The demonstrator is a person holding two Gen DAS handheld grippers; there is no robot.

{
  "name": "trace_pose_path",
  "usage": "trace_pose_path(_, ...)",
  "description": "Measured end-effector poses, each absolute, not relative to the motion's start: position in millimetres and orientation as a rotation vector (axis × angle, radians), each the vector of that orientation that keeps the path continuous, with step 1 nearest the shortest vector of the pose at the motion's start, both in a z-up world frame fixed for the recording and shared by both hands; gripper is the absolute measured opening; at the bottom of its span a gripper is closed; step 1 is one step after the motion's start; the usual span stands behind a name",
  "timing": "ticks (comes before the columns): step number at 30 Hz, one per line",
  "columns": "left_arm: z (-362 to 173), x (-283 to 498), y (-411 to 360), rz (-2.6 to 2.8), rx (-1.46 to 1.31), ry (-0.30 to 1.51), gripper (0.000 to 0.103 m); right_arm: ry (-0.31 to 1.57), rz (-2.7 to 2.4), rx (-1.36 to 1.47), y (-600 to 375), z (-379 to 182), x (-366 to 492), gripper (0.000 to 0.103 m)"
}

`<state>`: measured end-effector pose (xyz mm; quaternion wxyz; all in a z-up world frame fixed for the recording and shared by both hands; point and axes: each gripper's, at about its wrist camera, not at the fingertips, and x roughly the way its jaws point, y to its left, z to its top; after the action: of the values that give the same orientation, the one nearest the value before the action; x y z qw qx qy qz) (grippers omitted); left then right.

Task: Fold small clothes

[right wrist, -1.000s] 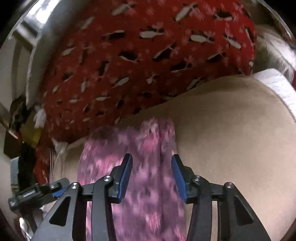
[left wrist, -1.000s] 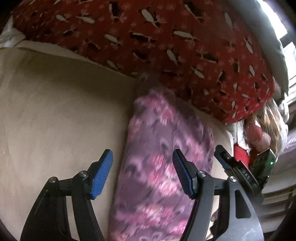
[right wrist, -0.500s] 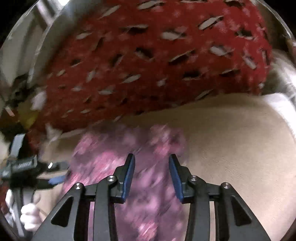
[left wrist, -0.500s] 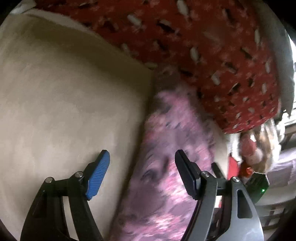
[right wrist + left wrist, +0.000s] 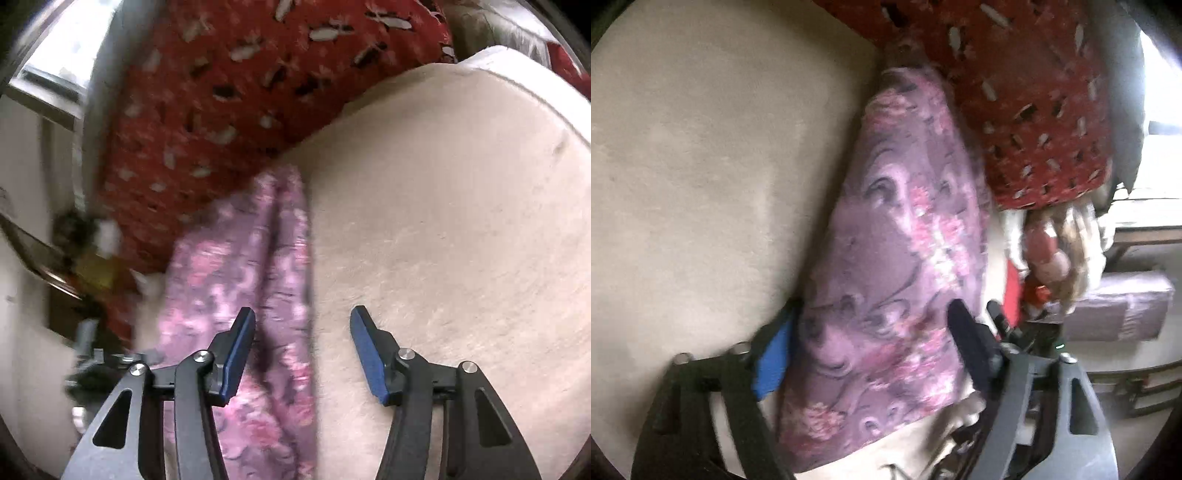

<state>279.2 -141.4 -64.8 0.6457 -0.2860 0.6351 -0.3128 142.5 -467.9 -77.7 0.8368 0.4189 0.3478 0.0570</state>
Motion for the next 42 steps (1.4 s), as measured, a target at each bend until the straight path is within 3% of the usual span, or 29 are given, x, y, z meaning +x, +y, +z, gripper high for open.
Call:
trace_pose_path(5,-70.9,289.7,-149.0,-0.718,-0.734,1.481,0.086,0.78,0.271,0.853,-443.8,-78.9,176.8,0.067)
trace_pose_path(10,-70.3,289.5,-159.4,-0.692,-0.715,1.495,0.085,0.794,0.28,0.781,-425.9,-75.9,214.7,0.067)
trace_pose_path(11,-69.8,289.3,-160.3,-0.682,-0.709,1.491,0.079,0.802,0.269,0.754,-423.8,-72.7,215.7,0.063)
trace_pose_path(12,-67.2,285.6,-154.8,-0.673,-0.692,1.481,0.075,0.807,0.259,0.731,-421.3,-71.0,213.3,0.051)
trace_pose_path(13,-63.8,283.1,-156.6,-0.669,-0.658,1.471,0.057,0.815,0.248,0.707,-418.7,-69.8,210.9,0.04)
trace_pose_path(14,-62.0,282.5,-161.0,-0.666,-0.629,1.465,0.035,0.815,0.24,0.69,-416.6,-68.8,205.7,0.037)
trace_pose_path(16,-55.9,278.5,-159.4,-0.675,-0.606,1.445,0.03,0.799,0.223,0.676,-414.5,-63.5,195.5,0.026)
trace_pose_path(32,34.1,184.4,-73.8,-0.702,-0.572,1.265,0.029,0.721,0.253,0.581,-328.5,19.2,112.0,0.024)
trace_pose_path(37,21.6,148.3,-32.0,-0.668,-0.582,1.261,0.029,0.729,0.314,0.596,-292.7,15.9,89.0,0.024)
trace_pose_path(42,-32.3,124.5,-7.2,-0.568,-0.56,1.333,0.034,0.791,0.336,0.648,-264.8,-23.1,73.8,0.025)
